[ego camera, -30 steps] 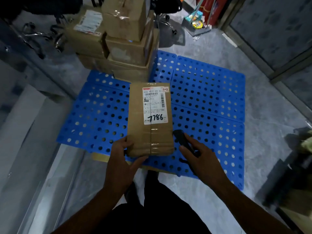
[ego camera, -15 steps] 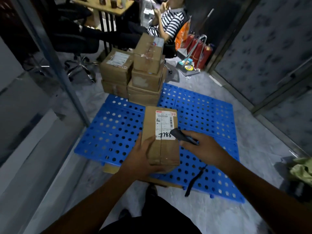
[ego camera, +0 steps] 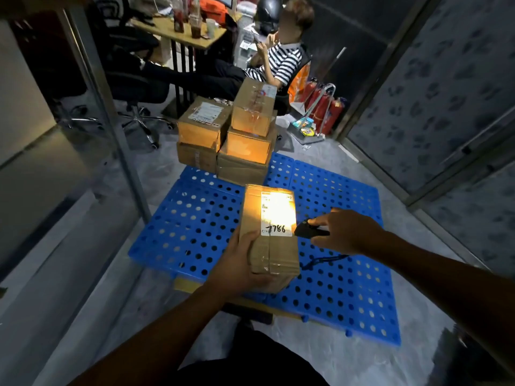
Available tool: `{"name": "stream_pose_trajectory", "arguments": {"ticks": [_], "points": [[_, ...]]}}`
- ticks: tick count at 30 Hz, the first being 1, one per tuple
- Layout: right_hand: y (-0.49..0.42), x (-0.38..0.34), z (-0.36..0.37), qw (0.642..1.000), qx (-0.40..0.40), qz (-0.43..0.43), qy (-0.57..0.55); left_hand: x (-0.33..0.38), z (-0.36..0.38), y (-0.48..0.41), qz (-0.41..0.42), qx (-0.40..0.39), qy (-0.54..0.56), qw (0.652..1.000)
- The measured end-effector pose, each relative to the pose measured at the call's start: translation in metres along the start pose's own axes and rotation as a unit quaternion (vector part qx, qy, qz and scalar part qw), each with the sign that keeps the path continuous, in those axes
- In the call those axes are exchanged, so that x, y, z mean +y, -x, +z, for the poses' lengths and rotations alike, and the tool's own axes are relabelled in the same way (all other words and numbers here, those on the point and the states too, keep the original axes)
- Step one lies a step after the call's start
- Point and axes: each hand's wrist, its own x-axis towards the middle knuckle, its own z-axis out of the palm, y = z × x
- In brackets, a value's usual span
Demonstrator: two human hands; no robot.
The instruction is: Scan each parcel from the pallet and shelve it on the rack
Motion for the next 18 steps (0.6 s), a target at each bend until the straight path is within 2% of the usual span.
{"name": "stream_pose_trajectory", "arguments": {"ticks": [6,9,14,18], "points": [[0.001,0.007,0.015,1.0,0.009,-0.007,-0.027,-0.001,0.002,-0.001,0.018,0.016,0.014,1.0],[0.002,0.013,0.037,0.989,0.015,-0.016,-0.145,0.0,0.003,0.0,0.028,0.028,0.045,0.998],[0.004,0.01,0.092,0.915,0.034,0.075,-0.395,-0.003,0.005,0.002,0.023,0.04,0.047,0.998],[-0.004,-0.004,0.12,0.862,0.01,0.111,-0.494,-0.001,0.005,0.007,0.005,0.049,0.055,0.997]]}}
